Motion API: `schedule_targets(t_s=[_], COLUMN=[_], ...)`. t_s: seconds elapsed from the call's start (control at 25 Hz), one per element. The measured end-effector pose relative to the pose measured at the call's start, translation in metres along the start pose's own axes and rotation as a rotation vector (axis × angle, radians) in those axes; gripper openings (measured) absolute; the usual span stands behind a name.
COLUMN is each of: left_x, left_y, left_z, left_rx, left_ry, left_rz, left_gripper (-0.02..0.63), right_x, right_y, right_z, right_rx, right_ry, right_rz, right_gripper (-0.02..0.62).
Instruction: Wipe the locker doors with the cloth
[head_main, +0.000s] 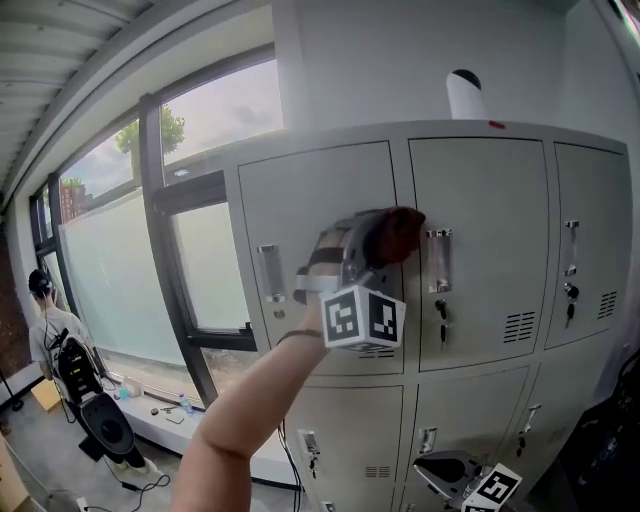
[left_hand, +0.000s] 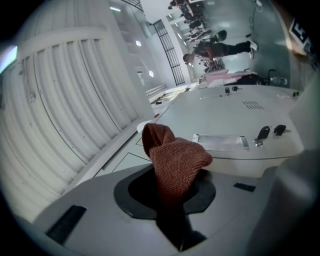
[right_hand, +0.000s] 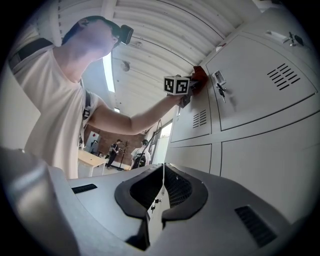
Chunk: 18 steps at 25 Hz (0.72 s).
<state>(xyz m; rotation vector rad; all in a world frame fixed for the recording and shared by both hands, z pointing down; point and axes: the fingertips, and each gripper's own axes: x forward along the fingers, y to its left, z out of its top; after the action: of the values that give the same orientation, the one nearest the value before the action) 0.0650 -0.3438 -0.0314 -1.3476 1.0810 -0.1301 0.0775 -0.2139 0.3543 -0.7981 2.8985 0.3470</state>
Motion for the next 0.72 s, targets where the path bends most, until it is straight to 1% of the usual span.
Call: schedule_targets(t_s=[0.12, 0.24, 0.4, 0.52, 0.64, 0.72], left_x=[-0.004, -0.019, -0.048, -0.075, -0.098, -0.106], left_y=[0.024, 0.057, 0.101, 0.131, 0.157, 0.168], left_z=[-0.019, -0.056, -0.11, -0.154, -0.192, -0.209], left_rx=[-0.035, -0.077, -0.087, -0.111, -0.128, -0.143], left_ry=[0.026, 0.088, 0.185, 0.249, 0.283, 0.311], left_rz=[0.057, 0.129, 0.212, 0.307, 0.427, 0.471], left_gripper=[0.067, 0.067, 0.067, 0.067, 0.067, 0.067], right_x=[0.004, 0.009, 0.015, 0.019, 0.024, 0.027], right_y=[-0.003, -0.003, -0.001, 0.001, 0.002, 0.002], right_z=[-0.002, -0.001, 0.005, 0.009, 0.014, 0.017], right_rx=[-0.013, -0.022, -0.032, -0.04, -0.048, -0.054], right_ry=[0.006, 0.006, 0.005, 0.003, 0.002, 0.002], right_rz=[0.01, 0.019, 0.032, 0.043, 0.054, 0.06], right_gripper=[0.018, 0.018, 0.018, 0.018, 0.018, 0.018])
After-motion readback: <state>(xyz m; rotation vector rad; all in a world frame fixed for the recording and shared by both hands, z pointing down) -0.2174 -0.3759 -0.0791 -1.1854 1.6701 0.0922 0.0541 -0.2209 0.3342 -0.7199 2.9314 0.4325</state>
